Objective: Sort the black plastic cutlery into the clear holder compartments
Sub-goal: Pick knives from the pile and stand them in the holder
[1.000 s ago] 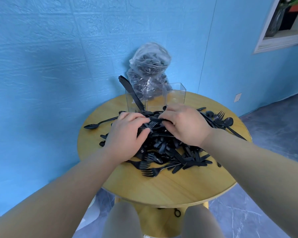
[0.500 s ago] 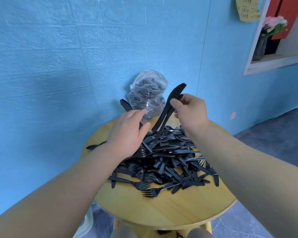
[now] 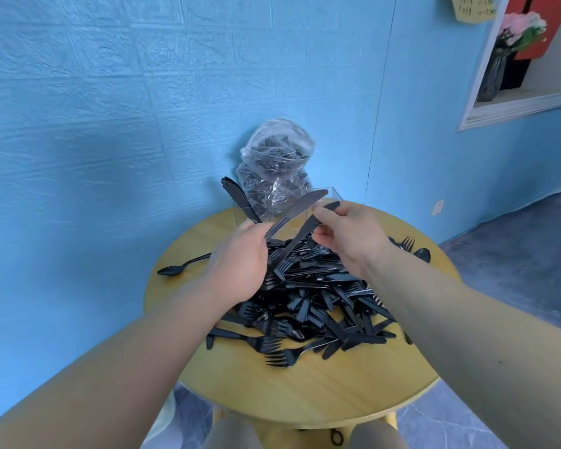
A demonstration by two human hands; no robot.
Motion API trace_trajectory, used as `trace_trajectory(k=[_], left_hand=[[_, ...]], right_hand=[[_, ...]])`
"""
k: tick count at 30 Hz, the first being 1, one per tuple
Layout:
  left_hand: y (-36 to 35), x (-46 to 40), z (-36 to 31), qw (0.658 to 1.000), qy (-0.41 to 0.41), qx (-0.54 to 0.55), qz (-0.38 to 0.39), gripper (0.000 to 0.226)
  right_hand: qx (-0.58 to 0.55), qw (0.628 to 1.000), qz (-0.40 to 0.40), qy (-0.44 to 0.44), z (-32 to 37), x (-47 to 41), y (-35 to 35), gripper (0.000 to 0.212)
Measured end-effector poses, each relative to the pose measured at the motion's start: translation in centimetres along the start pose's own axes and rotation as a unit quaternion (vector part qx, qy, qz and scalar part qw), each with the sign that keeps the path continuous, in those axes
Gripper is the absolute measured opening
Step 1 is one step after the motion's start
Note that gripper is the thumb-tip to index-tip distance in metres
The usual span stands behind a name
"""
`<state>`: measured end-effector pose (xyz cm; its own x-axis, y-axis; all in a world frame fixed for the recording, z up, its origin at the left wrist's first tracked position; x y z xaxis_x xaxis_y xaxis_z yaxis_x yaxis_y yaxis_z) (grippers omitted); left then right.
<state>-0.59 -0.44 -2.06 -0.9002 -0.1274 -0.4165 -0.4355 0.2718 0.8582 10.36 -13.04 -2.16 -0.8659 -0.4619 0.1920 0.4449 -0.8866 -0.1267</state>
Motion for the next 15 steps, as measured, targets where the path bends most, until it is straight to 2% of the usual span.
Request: trace_trajectory(k=[3,7,10,15], left_hand=[[0.2,0.4,0.3,1.000,0.010,-0.002,0.004,0.039],[0.2,0.4,-0.1,1.000,-0.002,-0.003,-0.009,0.042],[-0.1,0.4,-0.2,1.000,-0.008,0.009,0.001,0.040],[0.0,0.4,-0.3,1.000,-0.017,-0.007,0.010,0.036]], right_hand=[[-0.001,1.000,-0.013,-0.006,-0.4,-0.3,0.5,0.003],[-0.052,0.998,-0.019,-0.034,-1.1,-0.4,0.3,0.004],[-0.105,0.993,0.018,-0.051,-1.4,-0.4,-0.5,0.016],[-0.120,0.990,0.050,-0.047,-1.2,-0.6,-0.9,0.031]])
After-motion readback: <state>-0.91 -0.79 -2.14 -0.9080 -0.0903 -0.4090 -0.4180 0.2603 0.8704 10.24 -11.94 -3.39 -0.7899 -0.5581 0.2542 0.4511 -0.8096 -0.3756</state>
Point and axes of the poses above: each hand's wrist, its own x-axis away from the middle knuckle, its own y-axis out of the back of the hand, z = x × y, the point moved 6 cm from there along -x, towards the middle knuckle, and after that the axes turned 11 degrees about -y, right-handed, at the moved point
